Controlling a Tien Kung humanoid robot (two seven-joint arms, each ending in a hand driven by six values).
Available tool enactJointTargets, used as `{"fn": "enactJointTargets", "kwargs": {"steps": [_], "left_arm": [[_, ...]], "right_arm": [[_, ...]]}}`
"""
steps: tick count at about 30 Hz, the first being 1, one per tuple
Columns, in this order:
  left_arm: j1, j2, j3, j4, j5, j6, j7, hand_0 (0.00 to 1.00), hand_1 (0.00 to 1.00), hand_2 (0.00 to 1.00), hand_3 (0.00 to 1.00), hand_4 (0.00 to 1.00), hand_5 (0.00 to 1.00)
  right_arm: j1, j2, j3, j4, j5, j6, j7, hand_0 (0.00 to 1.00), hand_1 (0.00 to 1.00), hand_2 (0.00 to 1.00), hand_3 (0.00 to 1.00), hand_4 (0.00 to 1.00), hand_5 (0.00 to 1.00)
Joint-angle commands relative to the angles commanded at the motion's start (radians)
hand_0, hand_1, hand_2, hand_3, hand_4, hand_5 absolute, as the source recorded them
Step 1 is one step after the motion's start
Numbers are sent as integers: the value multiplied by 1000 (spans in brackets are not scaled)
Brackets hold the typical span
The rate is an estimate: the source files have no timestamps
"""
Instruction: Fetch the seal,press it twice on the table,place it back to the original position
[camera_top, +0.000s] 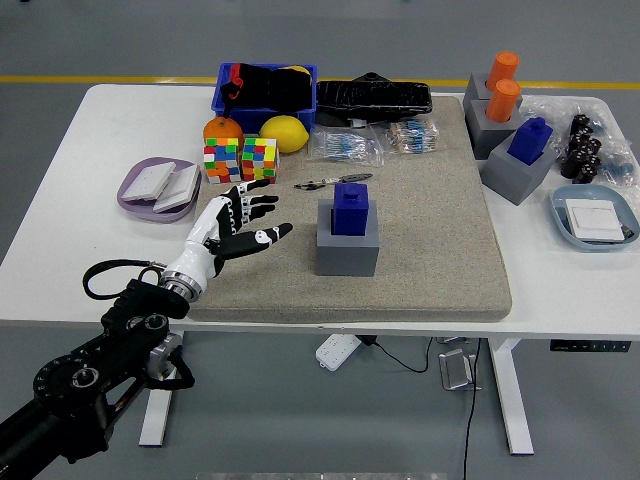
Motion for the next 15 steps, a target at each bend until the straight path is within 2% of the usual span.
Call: {"fn": "enactJointTargets", "kwargs": {"steps": [6,15], "left_arm": [[-37,-13,44,16,-5,10,-8,811,750,710,813,922,4],[-74,-32,75,48,-19,32,-34,812,758,710,809,939,2]], "right_arm": [[-1,1,-5,0,4,0,0,884,749,732,744,830,521],[-4,3,-6,0,5,0,-3,884,749,732,744,830,521]]}}
